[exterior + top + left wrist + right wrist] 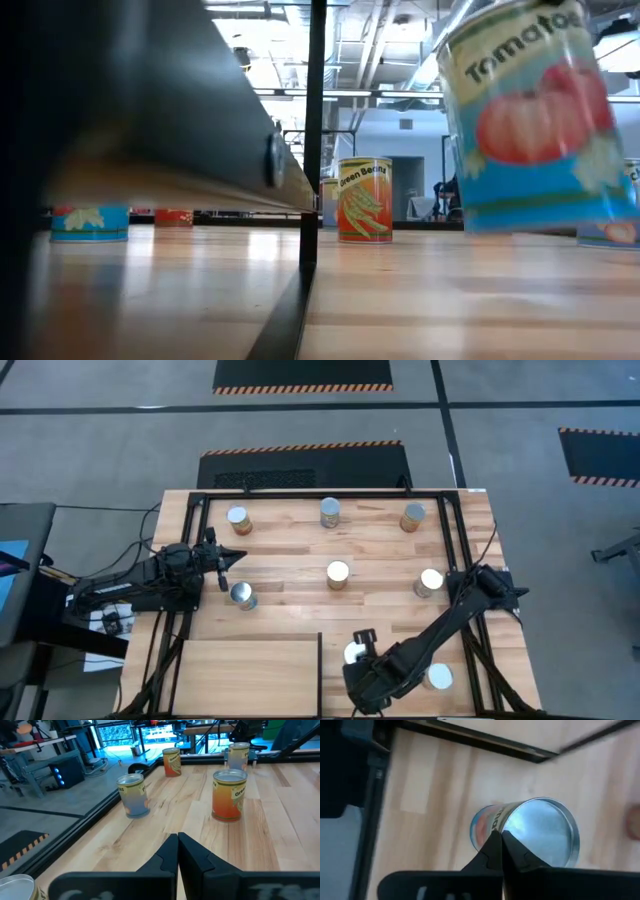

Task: Pick and place cans onto a shelf
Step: Put the canned tomatoes on the shelf

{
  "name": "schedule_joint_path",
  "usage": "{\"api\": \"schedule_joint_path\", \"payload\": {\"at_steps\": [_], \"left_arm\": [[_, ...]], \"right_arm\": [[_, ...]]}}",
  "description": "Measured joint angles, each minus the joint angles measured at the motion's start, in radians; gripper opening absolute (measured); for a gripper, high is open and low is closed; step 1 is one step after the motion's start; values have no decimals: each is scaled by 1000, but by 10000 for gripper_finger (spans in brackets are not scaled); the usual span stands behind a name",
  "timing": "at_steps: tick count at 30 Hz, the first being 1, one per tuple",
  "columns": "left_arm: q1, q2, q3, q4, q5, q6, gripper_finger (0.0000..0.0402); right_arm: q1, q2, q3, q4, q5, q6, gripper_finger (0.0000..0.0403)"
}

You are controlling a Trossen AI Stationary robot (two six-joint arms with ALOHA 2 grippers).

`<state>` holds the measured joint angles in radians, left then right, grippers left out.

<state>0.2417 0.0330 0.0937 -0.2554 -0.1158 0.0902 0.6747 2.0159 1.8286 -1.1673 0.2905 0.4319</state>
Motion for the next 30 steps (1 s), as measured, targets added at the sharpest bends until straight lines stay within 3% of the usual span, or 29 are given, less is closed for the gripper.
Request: {"api": "schedule_joint_path", "payload": {"at_steps": [8,14,21,30], "left_arm": [[0,0,0,4,0,7,0],[0,0,-2,14,0,10,0],[0,0,-3,24,-1,10,0],[0,0,-3,26,-32,10,0]], "right_arm": [[-41,0,165,-379,154,90,3],[-133,-1,312,-398,212,-26,3],[-266,-3,413,-251,205,-231,3],[-346,57,412,147,33,-490,2]]}}
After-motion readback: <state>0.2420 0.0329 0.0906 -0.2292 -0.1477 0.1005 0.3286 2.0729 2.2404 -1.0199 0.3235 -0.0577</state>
